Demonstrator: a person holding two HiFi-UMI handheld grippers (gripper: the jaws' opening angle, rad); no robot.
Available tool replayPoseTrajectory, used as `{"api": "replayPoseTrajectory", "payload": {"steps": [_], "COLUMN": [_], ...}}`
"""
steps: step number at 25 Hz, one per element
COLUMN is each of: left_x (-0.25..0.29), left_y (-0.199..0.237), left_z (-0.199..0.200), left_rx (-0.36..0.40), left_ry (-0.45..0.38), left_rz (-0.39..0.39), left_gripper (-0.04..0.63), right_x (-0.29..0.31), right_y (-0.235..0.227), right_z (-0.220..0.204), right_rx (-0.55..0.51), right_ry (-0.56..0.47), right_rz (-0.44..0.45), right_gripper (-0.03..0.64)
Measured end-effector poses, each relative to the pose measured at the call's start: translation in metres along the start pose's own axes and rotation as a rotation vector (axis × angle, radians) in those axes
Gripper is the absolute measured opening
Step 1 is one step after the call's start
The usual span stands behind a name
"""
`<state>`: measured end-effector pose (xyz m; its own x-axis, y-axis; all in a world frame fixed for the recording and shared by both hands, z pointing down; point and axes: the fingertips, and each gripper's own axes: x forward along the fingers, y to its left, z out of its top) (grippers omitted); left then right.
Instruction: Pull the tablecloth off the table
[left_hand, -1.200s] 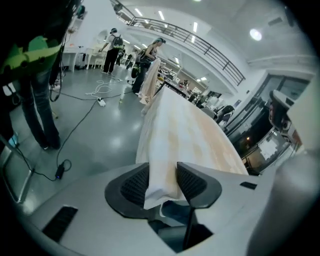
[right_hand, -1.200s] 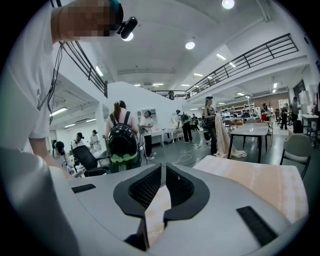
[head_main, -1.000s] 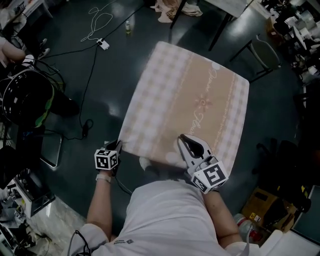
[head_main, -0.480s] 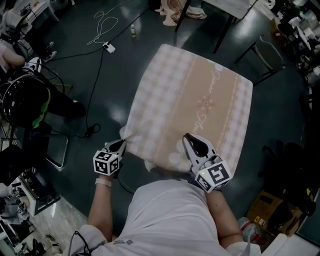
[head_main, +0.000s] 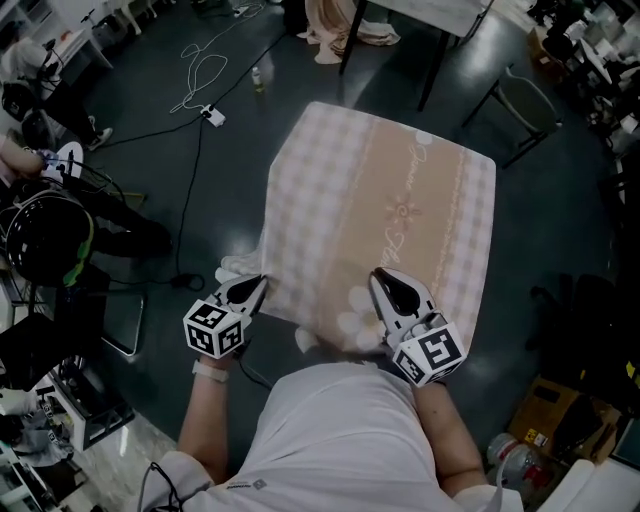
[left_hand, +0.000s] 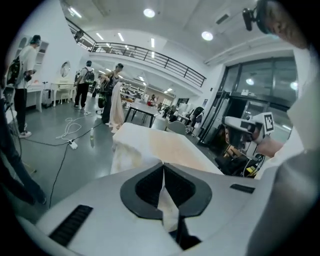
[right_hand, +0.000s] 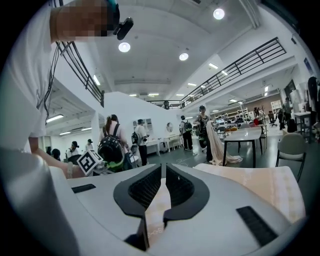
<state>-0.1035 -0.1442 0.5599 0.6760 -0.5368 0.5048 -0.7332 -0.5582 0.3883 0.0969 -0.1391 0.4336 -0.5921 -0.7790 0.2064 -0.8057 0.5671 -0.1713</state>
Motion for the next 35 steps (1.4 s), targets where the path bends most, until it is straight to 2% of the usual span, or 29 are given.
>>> {"api": "replayPoseTrajectory", "payload": {"steps": [9,13,20,27,28,30,33,35], "left_x": [0.048,0.077,0.137,0.175,0.176,0.175,0.168,0.16], "left_y": [-0.063,-0.087,-0.112,-0.114,-0.116,-0.123,-0.128,-0.128], "left_z": [0.062,0.075,0.061,0.049,0.048,0.047,0.05,0.052], "left_rx": [0.14,0.18,0.253,0.219,0.209,0.187,0.161,0.149], "left_ry": [-0.027,-0.023,0.063,0.053,0.049,0.038,0.006,-0.023], "left_rz": [-0.153,-0.186,-0.25,-0.26,-0.268,-0.295,-0.329,-0.34], "left_gripper": [0.012,0.012,0.012,0.016,0.041,0.144,0.2,0.215], "right_x": [-0.035,-0.054,-0.086,-0.101,-0.1,-0.097,-0.089,-0.081], "right_y": [-0.038,-0.055,-0.068,-0.078,-0.079,-0.08,-0.081,-0.08], "right_z": [0.006,0.006,0.007,0.0,0.0,0.0,-0.001,-0.002], "right_rx": [0.01,0.019,0.036,0.057,0.059,0.061,0.064,0.065], "right_ry": [-0.042,-0.053,-0.073,-0.069,-0.07,-0.067,-0.064,-0.061], "right_rz": [-0.124,-0.179,-0.265,-0.306,-0.305,-0.3,-0.282,-0.265], "right_gripper": [0.04,0.04,0.04,0.04,0.04,0.04,0.04,0.04]}}
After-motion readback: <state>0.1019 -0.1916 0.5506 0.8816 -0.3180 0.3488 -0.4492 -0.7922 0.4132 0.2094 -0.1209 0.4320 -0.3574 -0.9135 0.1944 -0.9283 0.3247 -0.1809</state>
